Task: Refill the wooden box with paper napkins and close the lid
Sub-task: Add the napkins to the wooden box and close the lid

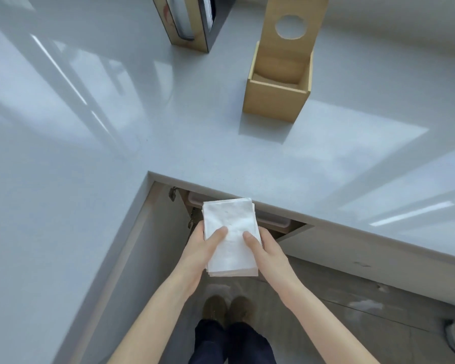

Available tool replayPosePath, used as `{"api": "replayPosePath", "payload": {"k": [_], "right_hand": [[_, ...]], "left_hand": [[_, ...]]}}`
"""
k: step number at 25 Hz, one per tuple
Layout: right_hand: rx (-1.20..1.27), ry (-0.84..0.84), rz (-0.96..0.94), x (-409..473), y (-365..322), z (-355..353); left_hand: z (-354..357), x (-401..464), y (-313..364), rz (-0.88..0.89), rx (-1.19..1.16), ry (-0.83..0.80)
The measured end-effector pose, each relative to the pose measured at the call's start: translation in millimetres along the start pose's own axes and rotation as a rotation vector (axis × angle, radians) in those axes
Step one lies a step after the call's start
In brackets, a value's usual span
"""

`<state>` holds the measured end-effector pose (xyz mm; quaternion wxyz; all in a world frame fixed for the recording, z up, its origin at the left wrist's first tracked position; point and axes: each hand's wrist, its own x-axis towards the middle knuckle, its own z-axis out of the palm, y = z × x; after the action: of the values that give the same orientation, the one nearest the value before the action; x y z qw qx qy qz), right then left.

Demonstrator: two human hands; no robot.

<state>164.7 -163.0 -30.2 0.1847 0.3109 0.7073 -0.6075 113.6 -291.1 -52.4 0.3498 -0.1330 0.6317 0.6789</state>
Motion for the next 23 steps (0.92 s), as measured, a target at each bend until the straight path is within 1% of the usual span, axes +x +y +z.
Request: {"api": "replayPosePath", "payload": {"k": [6, 14, 16, 19, 23], "right_hand": [[0.002, 0.001, -0.167, -22, -37, 3], [-0.049, -0.039, -0.322, -18, -76, -22], [-0.007, -0.015, -0.324, -8, -81, -32], [0.06, 0.01, -0.277, 9, -94, -50], [0.059, 0.01, -0.27, 30, -117, -85]], "left_hand": [[1, -19, 43, 0.093, -0.078, -0.044], [18, -13, 96, 0.168, -0.057, -0.07], [23, -4, 107, 0.186, -0.099, -0.07], [32, 11, 125, 0.239, -0.159, -0.072], [45, 28, 151, 0.291, -0.143, -0.099]]}}
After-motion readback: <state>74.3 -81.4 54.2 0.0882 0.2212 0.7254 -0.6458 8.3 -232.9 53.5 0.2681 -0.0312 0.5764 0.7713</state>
